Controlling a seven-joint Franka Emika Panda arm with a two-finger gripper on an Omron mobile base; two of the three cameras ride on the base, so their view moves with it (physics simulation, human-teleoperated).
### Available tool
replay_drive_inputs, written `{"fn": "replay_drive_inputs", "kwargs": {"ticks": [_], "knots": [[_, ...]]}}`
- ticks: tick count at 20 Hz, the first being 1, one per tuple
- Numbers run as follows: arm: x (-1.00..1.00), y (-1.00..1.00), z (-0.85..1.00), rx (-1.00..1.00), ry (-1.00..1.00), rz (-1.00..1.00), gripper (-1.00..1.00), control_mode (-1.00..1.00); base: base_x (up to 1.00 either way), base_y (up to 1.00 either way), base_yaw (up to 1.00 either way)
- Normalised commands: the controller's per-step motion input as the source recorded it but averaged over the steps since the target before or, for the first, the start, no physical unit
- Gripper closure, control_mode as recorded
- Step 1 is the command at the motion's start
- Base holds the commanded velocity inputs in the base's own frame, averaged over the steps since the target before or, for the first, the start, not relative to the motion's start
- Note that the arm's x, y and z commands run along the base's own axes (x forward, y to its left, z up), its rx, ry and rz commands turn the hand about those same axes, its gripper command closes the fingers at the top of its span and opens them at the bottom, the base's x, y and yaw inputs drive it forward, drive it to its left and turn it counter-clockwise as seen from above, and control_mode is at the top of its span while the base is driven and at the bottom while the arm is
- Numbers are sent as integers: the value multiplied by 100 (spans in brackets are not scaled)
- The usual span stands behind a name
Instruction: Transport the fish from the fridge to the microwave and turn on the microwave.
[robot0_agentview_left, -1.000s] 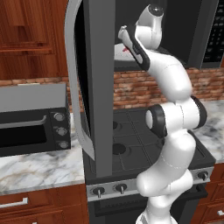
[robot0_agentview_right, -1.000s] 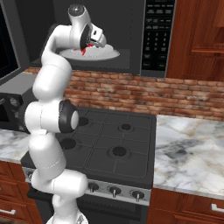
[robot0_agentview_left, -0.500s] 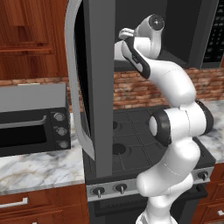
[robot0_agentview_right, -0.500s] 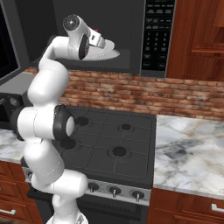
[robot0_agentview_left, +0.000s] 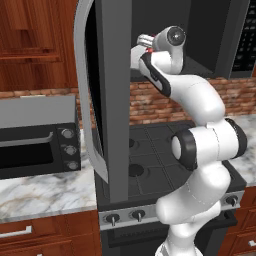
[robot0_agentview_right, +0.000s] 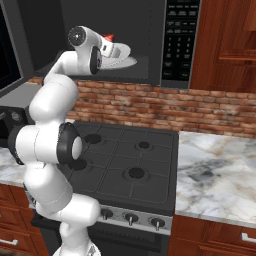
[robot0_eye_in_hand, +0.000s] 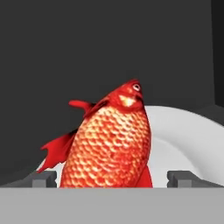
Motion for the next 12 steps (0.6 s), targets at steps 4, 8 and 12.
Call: {"fn": "replay_drive_inputs", "kwargs": {"ticks": [4,8,12], "knots": [[0,0,10,7,1,-10,-100,-100,0,0,0],[11,0,5,33,3,-1,-100,-100,0,0,0],[23,0,0,41,0,0,-100,-100,0,0,0]]}}
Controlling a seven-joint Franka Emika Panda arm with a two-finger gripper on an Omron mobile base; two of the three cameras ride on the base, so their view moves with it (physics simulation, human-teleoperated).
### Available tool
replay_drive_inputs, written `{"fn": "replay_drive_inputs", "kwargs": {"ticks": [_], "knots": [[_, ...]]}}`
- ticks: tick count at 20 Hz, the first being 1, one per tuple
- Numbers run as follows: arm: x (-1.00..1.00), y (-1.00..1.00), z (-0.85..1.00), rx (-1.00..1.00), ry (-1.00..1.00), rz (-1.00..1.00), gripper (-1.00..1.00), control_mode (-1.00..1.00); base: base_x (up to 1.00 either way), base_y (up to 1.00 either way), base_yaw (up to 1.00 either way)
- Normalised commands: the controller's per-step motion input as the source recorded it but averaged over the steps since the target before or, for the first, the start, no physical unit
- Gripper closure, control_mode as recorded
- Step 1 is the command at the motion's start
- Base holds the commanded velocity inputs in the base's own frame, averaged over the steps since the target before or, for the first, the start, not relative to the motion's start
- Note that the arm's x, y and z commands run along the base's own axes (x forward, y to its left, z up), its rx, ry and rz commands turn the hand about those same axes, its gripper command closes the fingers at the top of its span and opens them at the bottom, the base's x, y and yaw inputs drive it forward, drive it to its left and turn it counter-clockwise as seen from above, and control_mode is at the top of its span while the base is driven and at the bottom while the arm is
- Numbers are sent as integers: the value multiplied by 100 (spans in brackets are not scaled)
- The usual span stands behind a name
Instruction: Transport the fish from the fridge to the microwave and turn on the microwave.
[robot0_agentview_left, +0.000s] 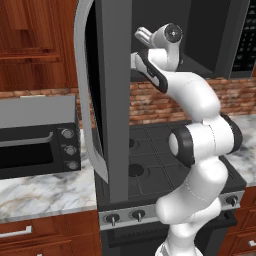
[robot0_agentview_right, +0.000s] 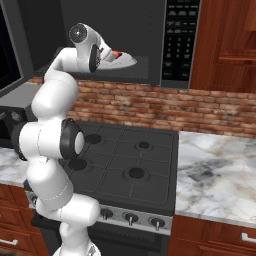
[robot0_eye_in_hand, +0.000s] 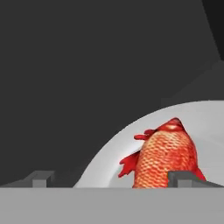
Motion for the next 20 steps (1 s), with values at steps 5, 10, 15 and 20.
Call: {"fn": "replay_drive_inputs", "kwargs": {"ticks": [5,10,15,20], "knots": [[5,0,3,27,-4,0,-100,-100,0,0,0],[-24,0,13,2,-4,0,-100,-100,0,0,0],[-47,-1,14,0,-1,0,-100,-100,0,0,0],[-70,-4,17,0,-3,-1,-100,-100,0,0,0]]}}
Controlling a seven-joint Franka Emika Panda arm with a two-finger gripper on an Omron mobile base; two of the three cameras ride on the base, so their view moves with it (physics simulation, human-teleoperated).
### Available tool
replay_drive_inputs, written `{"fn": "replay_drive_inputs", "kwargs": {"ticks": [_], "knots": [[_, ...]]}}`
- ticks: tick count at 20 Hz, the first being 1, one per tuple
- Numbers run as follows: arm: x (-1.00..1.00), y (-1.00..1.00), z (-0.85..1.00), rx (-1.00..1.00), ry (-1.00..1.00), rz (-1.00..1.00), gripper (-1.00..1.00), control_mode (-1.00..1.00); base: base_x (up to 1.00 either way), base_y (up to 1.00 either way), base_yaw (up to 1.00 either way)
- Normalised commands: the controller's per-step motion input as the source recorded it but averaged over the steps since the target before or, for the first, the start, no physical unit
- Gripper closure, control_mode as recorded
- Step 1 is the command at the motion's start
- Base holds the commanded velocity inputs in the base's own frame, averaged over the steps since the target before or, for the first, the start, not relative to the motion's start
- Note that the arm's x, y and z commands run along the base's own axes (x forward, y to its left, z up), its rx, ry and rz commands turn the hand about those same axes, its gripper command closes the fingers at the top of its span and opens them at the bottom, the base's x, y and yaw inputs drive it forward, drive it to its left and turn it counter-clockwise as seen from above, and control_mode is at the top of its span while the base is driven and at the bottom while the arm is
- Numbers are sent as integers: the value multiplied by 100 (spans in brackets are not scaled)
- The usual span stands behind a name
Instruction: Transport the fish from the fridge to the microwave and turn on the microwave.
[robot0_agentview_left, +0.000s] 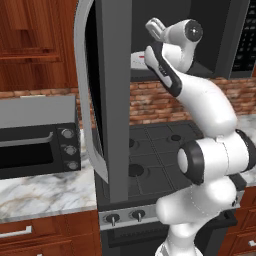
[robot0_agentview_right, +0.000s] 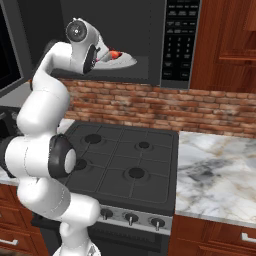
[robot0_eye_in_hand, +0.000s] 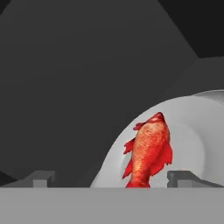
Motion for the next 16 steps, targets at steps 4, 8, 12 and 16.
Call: {"fn": "replay_drive_inputs", "kwargs": {"ticks": [4,8,12,16], "knots": [[-79,-4,14,0,-2,-1,-100,-100,0,0,0],[-90,-8,5,0,0,0,-100,-100,0,0,0],[-100,-9,1,4,-5,0,-100,-100,0,0,0],[-100,-1,3,4,-12,0,-100,-100,0,0,0]]}}
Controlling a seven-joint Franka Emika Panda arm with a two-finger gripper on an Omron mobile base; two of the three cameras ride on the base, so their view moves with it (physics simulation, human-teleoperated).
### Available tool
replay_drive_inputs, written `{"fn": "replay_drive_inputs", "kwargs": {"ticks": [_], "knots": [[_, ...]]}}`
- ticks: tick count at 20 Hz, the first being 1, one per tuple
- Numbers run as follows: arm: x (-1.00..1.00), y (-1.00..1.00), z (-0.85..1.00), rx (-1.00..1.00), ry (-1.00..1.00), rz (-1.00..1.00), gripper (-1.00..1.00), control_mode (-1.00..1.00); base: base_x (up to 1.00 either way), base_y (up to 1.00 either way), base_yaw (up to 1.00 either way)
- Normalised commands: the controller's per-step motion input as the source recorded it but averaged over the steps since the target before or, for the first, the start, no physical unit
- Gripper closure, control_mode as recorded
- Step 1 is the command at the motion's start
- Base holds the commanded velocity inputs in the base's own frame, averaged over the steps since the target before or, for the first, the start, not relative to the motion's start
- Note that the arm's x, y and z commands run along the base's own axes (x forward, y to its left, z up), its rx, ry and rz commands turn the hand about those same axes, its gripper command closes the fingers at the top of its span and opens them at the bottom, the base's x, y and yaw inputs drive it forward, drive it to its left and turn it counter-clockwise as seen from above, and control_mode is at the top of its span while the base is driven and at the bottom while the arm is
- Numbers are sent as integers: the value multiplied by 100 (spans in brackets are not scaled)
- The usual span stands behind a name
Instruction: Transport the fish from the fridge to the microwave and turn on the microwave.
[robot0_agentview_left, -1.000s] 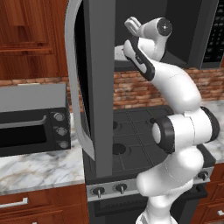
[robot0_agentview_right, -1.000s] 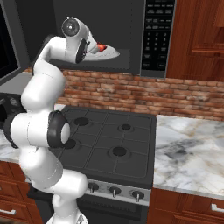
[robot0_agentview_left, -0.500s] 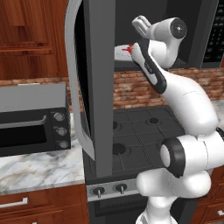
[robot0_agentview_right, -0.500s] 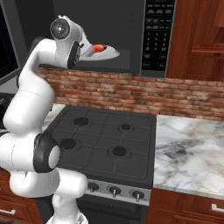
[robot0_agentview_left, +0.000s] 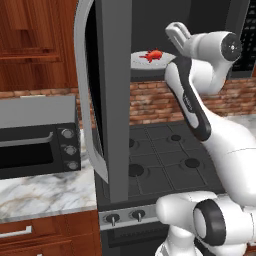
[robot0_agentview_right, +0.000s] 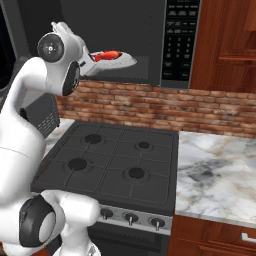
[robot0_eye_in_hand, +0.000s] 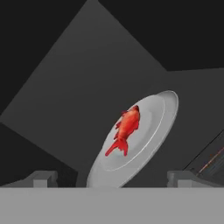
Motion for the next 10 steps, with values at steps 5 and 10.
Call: {"fn": "replay_drive_inputs", "kwargs": {"ticks": [5,10], "knots": [[-92,0,1,6,-7,0,-100,-100,0,0,0],[-86,0,1,2,-4,0,-100,-100,0,0,0]]}}
